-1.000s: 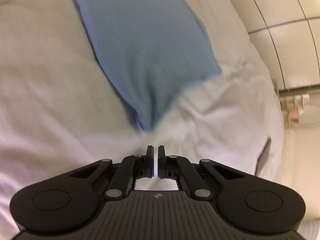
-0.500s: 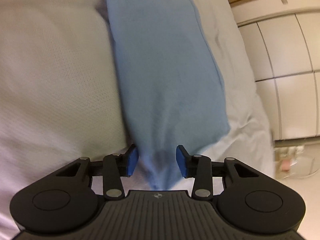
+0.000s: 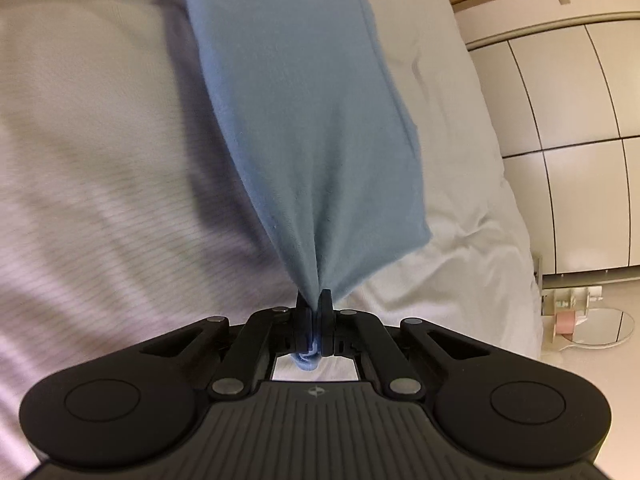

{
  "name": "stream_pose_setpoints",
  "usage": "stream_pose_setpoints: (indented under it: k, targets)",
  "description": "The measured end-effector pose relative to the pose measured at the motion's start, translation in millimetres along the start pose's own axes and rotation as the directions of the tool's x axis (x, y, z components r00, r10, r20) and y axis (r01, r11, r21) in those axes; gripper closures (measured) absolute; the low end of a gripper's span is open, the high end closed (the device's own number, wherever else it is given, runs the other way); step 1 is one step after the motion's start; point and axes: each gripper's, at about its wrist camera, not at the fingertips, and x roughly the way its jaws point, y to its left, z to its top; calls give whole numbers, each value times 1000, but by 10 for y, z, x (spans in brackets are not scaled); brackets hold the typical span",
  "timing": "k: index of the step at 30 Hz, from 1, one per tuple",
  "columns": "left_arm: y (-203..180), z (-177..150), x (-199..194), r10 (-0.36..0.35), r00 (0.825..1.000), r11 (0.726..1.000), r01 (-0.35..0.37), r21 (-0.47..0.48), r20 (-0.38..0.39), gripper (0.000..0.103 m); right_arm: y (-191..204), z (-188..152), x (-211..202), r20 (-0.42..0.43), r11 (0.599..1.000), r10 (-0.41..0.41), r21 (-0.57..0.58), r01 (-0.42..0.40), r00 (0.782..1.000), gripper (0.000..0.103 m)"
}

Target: Fold clothes

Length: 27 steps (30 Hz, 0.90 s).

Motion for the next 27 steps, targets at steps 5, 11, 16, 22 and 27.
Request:
stream_pose_setpoints:
  k: [5, 11, 16, 22, 27]
  targets:
    - [-198, -20, -495, -57, 998, 998, 57, -13, 15, 103, 138, -123, -431, -25, 1000, 31, 4, -31, 999, 103]
    - [-599, -9, -1056, -167, 986, 985, 168, -37, 22, 103, 433, -327, -913, -67, 996, 90, 19, -89, 994, 103]
    - [-941, -19, -1214, -207, 978, 977, 208, -39, 5, 103, 727, -459, -1155, -96, 991, 124, 52, -120, 988, 103]
    - [-1096, -203, -1175, -215, 975, 976, 213, -44, -61, 94, 961, -663, -1076, -114, 991, 125, 60, -119, 986, 103]
    - [-980, -459, -1254, -212, 970, 977, 208, -51, -117, 93, 1028, -866, -1028, -234, 990, 116, 105, -93, 965, 100]
